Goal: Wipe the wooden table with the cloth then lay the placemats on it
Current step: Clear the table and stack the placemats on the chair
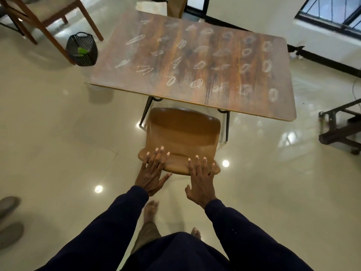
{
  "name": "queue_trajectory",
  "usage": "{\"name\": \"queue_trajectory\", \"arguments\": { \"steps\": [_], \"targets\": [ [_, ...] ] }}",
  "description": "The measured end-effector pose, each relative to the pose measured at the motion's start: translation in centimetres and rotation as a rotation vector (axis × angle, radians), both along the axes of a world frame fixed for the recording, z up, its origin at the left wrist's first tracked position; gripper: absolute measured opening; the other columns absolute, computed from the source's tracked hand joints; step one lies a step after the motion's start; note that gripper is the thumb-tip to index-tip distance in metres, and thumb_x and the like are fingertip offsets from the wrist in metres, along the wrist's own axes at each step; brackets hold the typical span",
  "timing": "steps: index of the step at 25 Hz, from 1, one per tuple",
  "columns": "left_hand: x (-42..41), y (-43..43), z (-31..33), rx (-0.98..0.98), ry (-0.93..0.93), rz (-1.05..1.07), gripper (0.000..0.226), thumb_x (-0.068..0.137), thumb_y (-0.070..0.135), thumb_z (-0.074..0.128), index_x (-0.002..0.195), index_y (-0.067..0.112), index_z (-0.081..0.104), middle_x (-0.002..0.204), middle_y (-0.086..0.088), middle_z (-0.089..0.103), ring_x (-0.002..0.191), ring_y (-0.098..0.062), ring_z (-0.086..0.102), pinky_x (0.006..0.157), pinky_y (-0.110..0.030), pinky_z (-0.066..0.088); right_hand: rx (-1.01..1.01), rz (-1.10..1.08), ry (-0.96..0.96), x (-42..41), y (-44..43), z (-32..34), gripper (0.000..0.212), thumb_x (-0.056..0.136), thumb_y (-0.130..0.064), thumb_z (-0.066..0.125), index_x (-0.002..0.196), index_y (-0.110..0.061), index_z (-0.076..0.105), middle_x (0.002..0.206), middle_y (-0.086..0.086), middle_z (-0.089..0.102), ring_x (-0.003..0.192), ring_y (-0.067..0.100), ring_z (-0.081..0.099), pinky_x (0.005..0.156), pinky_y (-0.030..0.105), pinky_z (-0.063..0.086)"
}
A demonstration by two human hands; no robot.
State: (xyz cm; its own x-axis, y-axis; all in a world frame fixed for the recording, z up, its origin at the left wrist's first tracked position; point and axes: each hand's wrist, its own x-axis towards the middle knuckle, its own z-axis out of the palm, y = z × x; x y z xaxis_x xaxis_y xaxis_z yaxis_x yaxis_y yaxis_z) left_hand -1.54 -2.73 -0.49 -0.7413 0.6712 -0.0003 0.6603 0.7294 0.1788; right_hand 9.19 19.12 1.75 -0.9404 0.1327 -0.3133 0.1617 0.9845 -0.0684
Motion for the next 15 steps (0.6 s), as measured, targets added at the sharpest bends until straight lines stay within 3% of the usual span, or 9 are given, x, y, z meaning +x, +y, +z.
{"name": "queue_trajectory", "arguments": {
  "steps": [6, 11, 15],
  "targets": [
    [0.1, -3.3, 0.1, 0.001, -0.053, -0.125, 0.071, 0.109, 0.056, 0.028, 0.167, 0.015, 0.024, 0.176, -0.013, 0.011, 0.162, -0.031, 0.014, 0.127, -0.057, 0.021, 0.032, -0.08, -0.021, 1.1, -3.4, 0.7, 0.113, 0.071, -0.053, 0.077, 0.165, -0.016, 0.029, 0.17, 0.021, 0.03, 0.156, 0.051, 0.026, 0.12, 0.075, 0.024],
    [1.2, -7.1, 0.0, 0.013, -0.069, -0.205, 0.074, 0.105, 0.056, 0.036, 0.165, 0.013, 0.029, 0.175, -0.013, 0.015, 0.161, -0.031, 0.021, 0.127, -0.054, 0.018, 0.009, -0.134, -0.031, 4.1, -7.9, 0.9, 0.115, 0.072, -0.047, 0.075, 0.169, -0.019, 0.019, 0.175, 0.02, 0.015, 0.16, 0.049, 0.014, 0.122, 0.075, 0.018],
    [2.3, -10.1, -0.3, 0.016, -0.074, -0.259, 0.075, 0.106, 0.058, 0.034, 0.165, 0.012, 0.029, 0.174, -0.013, 0.018, 0.16, -0.031, 0.023, 0.126, -0.054, 0.019, -0.03, -0.177, -0.038, 6.6, -11.4, 0.6, 0.112, 0.072, -0.042, 0.069, 0.169, -0.021, 0.016, 0.176, 0.017, 0.014, 0.161, 0.046, 0.014, 0.123, 0.074, 0.018]
  ]
}}
